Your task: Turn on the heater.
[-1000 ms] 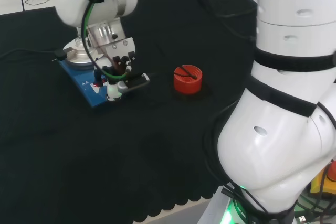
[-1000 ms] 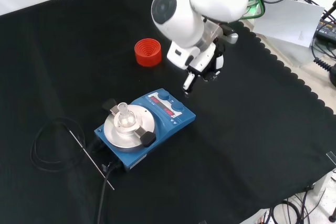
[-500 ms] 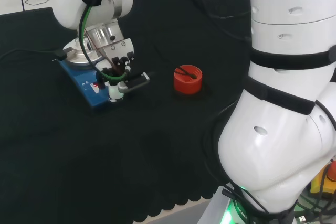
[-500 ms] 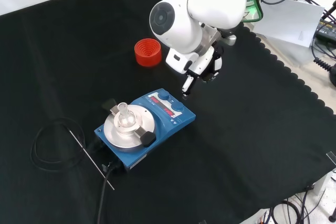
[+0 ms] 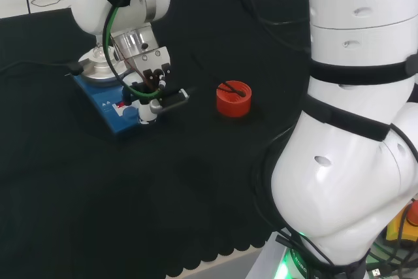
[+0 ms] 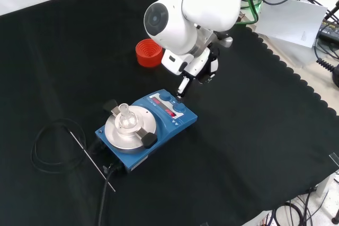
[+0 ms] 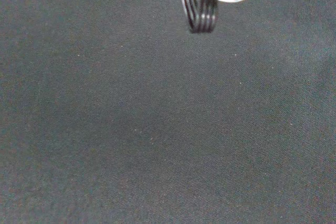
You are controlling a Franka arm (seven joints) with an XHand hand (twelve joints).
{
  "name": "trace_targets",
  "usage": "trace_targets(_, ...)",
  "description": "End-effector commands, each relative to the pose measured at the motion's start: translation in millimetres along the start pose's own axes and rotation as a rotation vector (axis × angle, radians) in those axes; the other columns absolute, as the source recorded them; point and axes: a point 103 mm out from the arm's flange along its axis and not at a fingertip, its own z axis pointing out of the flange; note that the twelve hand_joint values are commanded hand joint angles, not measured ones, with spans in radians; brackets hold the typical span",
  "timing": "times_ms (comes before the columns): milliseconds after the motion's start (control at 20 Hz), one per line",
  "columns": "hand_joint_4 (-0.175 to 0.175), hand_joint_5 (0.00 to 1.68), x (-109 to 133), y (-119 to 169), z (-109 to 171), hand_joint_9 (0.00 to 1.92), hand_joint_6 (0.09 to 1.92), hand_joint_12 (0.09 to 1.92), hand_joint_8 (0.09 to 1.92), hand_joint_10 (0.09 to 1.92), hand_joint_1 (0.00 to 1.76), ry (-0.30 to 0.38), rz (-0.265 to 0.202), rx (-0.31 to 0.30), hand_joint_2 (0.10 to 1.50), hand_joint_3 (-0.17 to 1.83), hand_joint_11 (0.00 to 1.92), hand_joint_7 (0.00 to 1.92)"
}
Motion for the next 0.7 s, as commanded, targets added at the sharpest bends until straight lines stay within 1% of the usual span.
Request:
trace_targets(50, -0.051, 0.23, -6.6, 8.2, 2.6, 1.86, 0.45, 1.35, 1.55, 1.67, 1.49, 0.013, 0.001, 0.004, 0.70, 1.06, 1.62, 1.78)
trace_targets(700, -0.050, 0.25, -10.6, 13.8, 4.1, 1.85, 0.45, 1.35, 1.55, 1.67, 1.49, 0.018, 0.007, 0.015, 0.71, 1.06, 1.62, 1.78)
